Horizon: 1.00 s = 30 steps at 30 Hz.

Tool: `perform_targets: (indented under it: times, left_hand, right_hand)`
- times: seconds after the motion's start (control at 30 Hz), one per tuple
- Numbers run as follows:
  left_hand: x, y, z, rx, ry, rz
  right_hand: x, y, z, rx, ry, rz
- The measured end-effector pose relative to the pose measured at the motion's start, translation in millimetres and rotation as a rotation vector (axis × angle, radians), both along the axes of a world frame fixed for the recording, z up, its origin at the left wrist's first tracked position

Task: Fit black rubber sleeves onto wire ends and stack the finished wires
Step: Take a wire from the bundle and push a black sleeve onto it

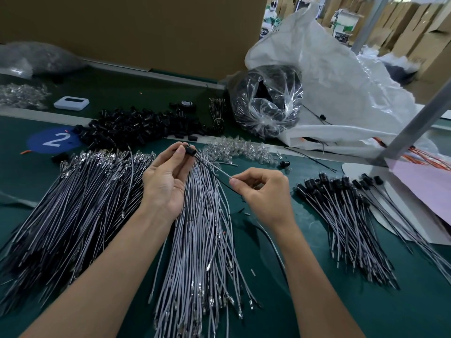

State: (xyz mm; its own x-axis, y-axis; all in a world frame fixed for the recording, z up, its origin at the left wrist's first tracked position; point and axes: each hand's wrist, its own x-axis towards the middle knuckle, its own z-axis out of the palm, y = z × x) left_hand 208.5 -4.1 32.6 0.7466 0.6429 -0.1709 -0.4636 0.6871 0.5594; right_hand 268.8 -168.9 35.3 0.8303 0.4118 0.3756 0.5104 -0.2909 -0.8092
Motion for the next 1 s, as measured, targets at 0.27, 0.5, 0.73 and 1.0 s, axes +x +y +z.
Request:
perform_targets:
  times: [0.27, 0.5, 0.73, 1.0]
  left_hand:
    - [-0.2, -1.7, 0.5, 0.060, 0.025, -0.021]
    - [0.1, -3.3, 0.4, 0.075, 0.007, -0.030]
    - [-1.5, -6.7, 0.2, 0.045, -0.026, -0.077]
    - [-0.2, -7.0, -0.7, 0.088, -0.044, -0.081]
  right_hand:
    - [0.9, 0.6, 0.1, 0.029, -0.001, 0.004]
    - [0.2, 1.1, -0.8, 0.028, -0.013, 0.008]
    - [-1.4, 3.7, -1.6, 0.009, -0.046, 0.004]
    - [-1.1, 3.8, -1.1, 0.007, -0.032, -0.013]
